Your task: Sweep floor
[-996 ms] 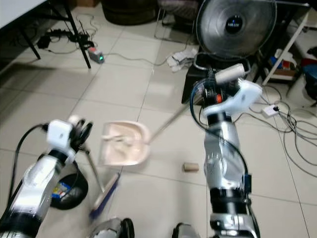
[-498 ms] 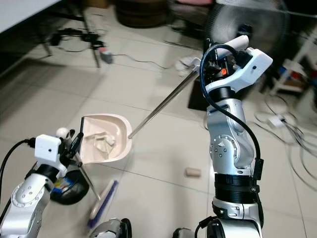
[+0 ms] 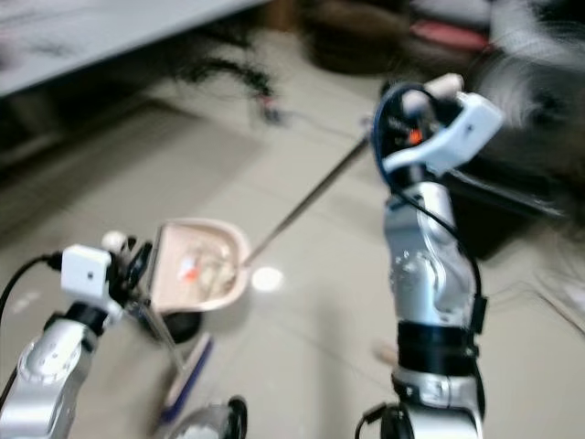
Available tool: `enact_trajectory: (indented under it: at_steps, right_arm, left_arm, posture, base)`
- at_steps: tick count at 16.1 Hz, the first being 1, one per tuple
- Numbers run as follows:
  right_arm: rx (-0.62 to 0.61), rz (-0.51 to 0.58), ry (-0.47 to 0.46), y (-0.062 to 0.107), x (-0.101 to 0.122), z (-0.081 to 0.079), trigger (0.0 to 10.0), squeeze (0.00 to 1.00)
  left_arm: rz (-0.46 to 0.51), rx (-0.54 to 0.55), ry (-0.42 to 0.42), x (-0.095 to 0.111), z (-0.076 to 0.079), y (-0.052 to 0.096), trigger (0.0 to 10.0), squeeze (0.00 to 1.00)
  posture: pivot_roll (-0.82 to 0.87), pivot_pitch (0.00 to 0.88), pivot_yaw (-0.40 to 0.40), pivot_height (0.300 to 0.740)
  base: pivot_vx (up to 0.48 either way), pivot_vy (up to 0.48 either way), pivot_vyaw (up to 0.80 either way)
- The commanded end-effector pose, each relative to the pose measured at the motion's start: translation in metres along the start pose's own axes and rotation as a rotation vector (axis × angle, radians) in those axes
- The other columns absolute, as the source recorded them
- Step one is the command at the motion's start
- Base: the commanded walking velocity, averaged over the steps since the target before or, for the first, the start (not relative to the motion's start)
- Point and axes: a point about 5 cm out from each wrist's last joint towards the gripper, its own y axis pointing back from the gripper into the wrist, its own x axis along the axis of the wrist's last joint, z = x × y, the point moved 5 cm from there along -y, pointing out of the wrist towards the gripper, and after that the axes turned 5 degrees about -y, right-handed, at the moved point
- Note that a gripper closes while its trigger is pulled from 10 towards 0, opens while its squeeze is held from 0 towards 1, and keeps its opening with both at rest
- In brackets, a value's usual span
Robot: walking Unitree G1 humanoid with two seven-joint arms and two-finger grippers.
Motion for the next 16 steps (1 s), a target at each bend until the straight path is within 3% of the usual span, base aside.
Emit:
enact_trajectory:
  at_steps: [1,9,12,16]
  right_arm:
    - [0.018,0.031,-0.028,-0.001,0.007,-0.007,10.0,0.00]
    - [-0.017,0.042,0.004,0.000,0.007,0.000,10.0,0.00]
    - [-0.035,0.054,0.000,0.002,0.009,0.005,10.0,0.00]
    - [-0.049,0.067,0.007,0.002,0.014,0.011,10.0,0.00]
  left_arm:
    - [0.015,-0.006,-0.033,0.007,-0.002,-0.002,10.0,0.00]
    - [0.010,-0.016,-0.047,0.008,-0.003,-0.005,10.0,0.00]
    - [0.002,-0.023,-0.045,0.005,-0.003,-0.003,10.0,0.00]
    - [-0.022,-0.034,-0.042,-0.003,-0.002,0.000,10.0,0.00]
  posture:
    - [-0.01,0.000,0.032,0.740]
    - [-0.01,0.001,0.037,0.740]
    - [-0.01,0.004,0.039,0.740]
    - [-0.01,0.009,0.038,0.740]
  base:
    - [0.307,0.000,0.80]
    - [0.362,0.000,0.80]
    - [0.351,0.000,0.14]
    - [0.000,0.000,0.00]
